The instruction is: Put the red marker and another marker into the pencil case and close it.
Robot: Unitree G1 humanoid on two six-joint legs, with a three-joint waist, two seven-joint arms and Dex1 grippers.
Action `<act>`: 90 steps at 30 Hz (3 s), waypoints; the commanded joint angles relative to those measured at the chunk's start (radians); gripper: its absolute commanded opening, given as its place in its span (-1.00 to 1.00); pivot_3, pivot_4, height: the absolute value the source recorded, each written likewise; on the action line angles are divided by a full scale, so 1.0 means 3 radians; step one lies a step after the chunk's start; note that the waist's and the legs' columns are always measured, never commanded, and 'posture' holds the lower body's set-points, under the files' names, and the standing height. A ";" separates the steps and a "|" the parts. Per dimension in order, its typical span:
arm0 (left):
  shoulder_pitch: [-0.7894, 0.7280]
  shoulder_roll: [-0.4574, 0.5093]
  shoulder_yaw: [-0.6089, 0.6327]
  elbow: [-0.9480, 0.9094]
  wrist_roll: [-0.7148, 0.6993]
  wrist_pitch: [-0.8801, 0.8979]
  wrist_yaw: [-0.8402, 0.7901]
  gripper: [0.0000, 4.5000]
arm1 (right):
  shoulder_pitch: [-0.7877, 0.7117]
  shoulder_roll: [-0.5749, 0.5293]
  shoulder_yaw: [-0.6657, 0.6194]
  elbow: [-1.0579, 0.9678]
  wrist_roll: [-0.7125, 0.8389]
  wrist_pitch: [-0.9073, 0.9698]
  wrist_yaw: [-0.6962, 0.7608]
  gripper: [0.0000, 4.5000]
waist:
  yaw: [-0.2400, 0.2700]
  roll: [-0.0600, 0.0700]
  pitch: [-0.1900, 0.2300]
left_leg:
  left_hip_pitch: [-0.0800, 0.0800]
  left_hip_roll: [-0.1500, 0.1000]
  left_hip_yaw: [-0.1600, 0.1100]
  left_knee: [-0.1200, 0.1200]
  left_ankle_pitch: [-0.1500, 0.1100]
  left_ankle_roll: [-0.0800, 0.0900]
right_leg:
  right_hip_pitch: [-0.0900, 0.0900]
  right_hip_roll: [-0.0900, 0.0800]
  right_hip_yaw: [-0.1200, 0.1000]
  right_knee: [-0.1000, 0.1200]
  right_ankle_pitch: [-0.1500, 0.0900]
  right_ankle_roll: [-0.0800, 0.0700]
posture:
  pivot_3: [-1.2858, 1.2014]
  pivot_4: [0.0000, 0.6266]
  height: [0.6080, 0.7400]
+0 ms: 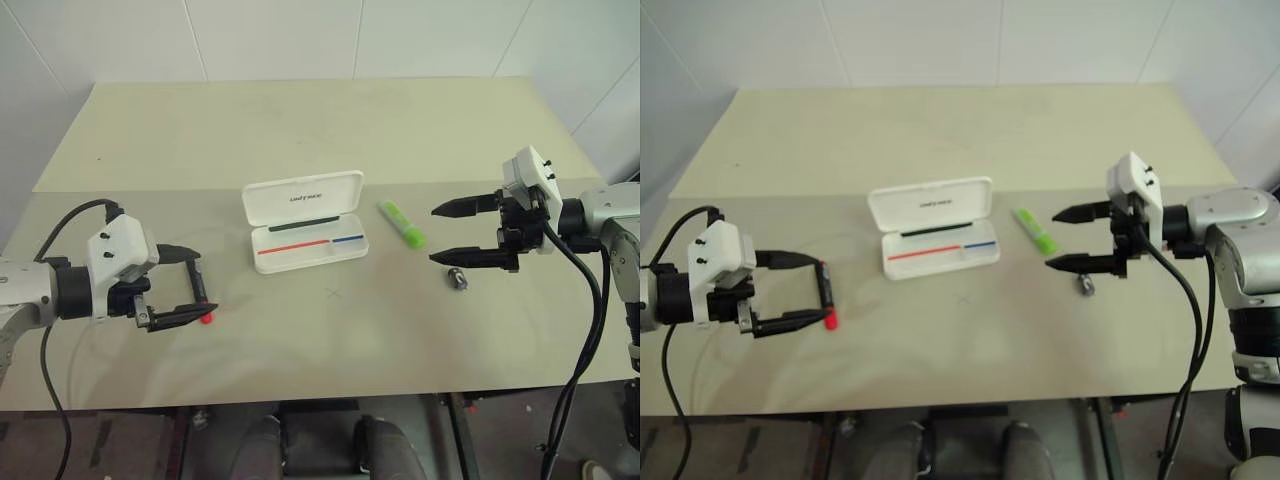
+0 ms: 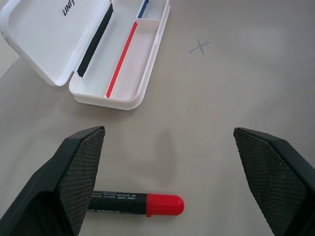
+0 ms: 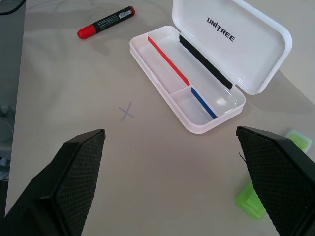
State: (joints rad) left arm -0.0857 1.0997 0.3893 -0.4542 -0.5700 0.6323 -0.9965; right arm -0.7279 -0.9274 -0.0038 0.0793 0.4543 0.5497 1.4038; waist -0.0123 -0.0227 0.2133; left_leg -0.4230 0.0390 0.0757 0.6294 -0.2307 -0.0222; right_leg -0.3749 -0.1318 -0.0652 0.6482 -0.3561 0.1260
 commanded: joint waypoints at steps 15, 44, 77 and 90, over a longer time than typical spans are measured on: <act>-0.0585 -0.0232 -0.0625 -0.0010 0.0108 -0.0038 0.0179 0.99 | 0.0009 -0.0077 -0.0128 -0.0145 0.0159 0.0001 0.0068 1.00 | 0.0028 0.0000 0.0000 | 0.0001 0.0000 0.0003 0.0003 0.0000 0.0000 | 0.0000 0.0000 0.0002 0.0003 0.0000 0.0000 | 0.03 -0.52 1.00; -0.2290 -0.1808 -0.2462 0.2507 0.1927 -0.1027 0.0292 0.08 | 0.0359 -0.0149 -0.0505 -0.0952 0.0577 0.0345 -0.0407 1.00 | 0.0120 -0.0004 -0.0004 | -0.0002 -0.0001 0.0003 0.0057 -0.0007 0.0010 | 0.0006 0.0001 0.0005 0.0032 0.0001 0.0003 | 0.03 -0.52 1.00; -0.1089 -0.1597 -0.2562 0.0464 0.2033 -0.0560 0.0299 -1.00 | 0.0261 -0.0155 -0.0404 -0.0853 0.0506 0.0276 -0.0430 1.00 | 0.0134 -0.0005 -0.0005 | -0.0001 0.0001 -0.0003 0.0062 -0.0014 0.0014 | 0.0017 -0.0001 0.0004 0.0027 0.0002 0.0004 | 0.03 -0.52 1.00; -0.0998 -0.1617 -0.2410 0.0258 0.1797 -0.0295 0.0283 0.83 | 0.0230 -0.0148 -0.0370 -0.0793 0.0470 0.0252 -0.0411 1.00 | 0.0109 -0.0004 -0.0006 | 0.0003 0.0002 -0.0006 0.0061 -0.0015 0.0016 | 0.0021 0.0000 0.0002 0.0023 0.0003 0.0005 | 0.03 -0.52 1.00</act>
State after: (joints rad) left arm -0.4040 0.6098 -0.3340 -0.3405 -0.0065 0.5263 -0.8995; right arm -0.6372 -0.9664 -0.1076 -0.1520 0.5916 0.6426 1.2744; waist 0.0204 -0.0239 0.2116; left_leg -0.4223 0.0396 0.0741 0.6473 -0.2353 -0.0176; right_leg -0.3689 -0.1318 -0.0643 0.6552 -0.3553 0.1275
